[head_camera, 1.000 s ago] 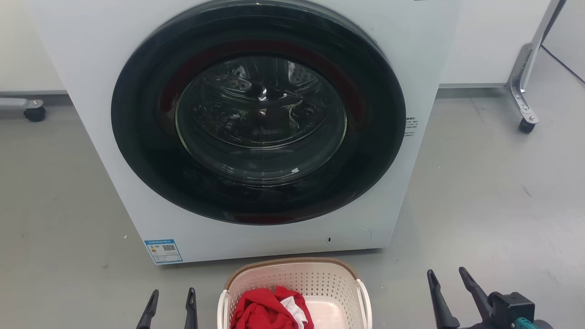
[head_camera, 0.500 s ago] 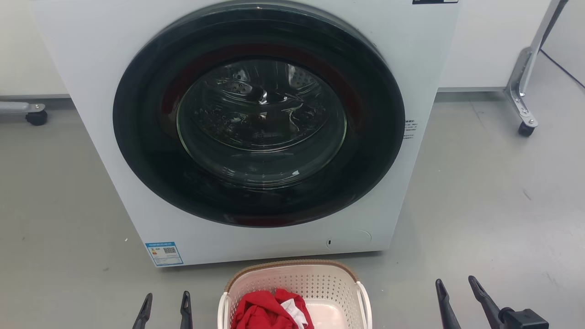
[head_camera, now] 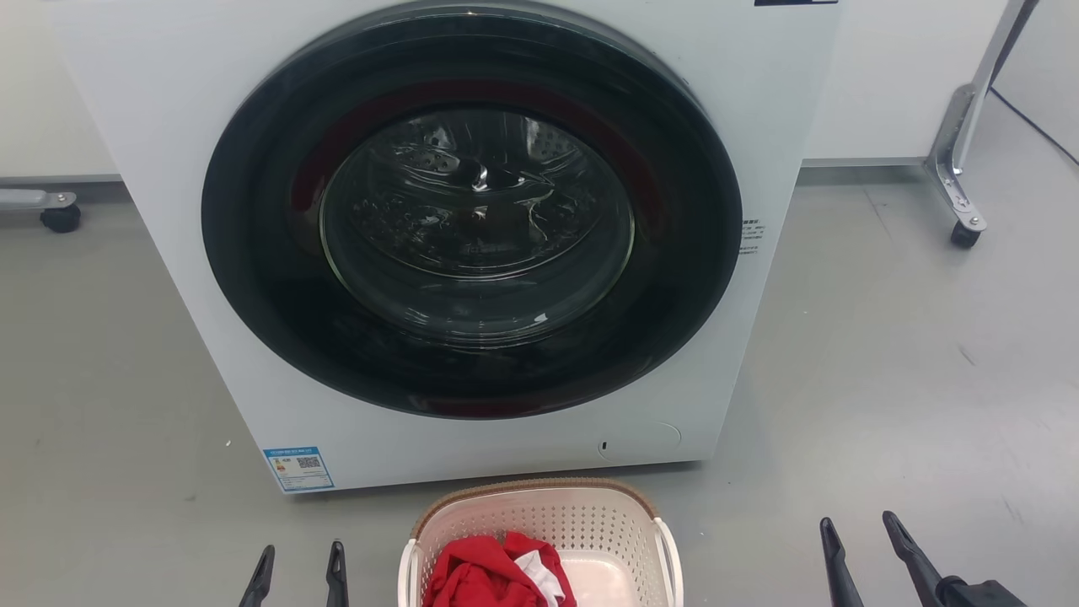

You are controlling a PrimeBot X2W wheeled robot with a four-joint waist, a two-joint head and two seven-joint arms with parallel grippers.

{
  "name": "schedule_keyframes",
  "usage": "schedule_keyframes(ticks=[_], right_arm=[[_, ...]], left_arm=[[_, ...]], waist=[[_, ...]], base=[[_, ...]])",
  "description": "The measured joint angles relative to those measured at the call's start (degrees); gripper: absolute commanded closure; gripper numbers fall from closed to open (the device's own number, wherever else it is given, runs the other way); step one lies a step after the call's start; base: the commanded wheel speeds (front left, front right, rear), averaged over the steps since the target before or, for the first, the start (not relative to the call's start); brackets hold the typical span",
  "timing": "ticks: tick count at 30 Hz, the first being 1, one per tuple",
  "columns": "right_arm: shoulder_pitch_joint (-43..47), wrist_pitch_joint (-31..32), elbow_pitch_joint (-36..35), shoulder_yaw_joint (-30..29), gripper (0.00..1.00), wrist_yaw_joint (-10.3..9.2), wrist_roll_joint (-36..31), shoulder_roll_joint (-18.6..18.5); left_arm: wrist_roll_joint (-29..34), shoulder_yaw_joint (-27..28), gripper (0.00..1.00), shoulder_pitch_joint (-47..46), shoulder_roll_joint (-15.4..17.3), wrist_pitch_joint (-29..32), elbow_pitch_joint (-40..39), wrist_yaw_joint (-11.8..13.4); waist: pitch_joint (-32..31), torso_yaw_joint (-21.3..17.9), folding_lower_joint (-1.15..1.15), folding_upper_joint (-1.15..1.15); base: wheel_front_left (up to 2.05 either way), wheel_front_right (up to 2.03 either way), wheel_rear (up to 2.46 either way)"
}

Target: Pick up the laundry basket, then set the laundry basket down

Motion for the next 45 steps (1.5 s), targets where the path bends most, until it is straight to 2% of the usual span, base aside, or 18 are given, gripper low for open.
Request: schedule_keyframes(ticks=[28, 29, 37, 45], right_arm=[[1.6, 1.2, -3.1, -3.0, 0.00, 0.00, -3.8, 2.1], [1.8, 1.2, -3.3, -3.0, 1.00, 0.00, -3.8, 2.1], [3.3, 1.6, -0.6, -2.9, 1.00, 0.18, -3.1, 3.3], [3.1, 3.2, 0.0, -5.0, 1.00, 1.19, 2.1, 4.0]], left_arm=[[1.3, 0.9, 0.00, 0.7, -1.1, 4.7, -2.2, 0.0], [1.3, 0.9, 1.00, 0.7, -1.1, 5.0, -2.3, 0.0], [0.3, 0.8, 1.00, 1.3, -1.6, 5.1, 0.5, -0.2], [-4.7, 2.3, 1.00, 1.3, -1.7, 6.3, 1.1, -1.2]], waist=[[0.7, -0.1, 0.00, 0.00], [0.7, -0.1, 0.00, 0.00], [0.8, 0.0, 0.00, 0.00], [0.8, 0.1, 0.00, 0.00]], base=[[0.00, 0.00, 0.00], [0.00, 0.00, 0.00], [0.00, 0.00, 0.00], [0.00, 0.00, 0.00]])
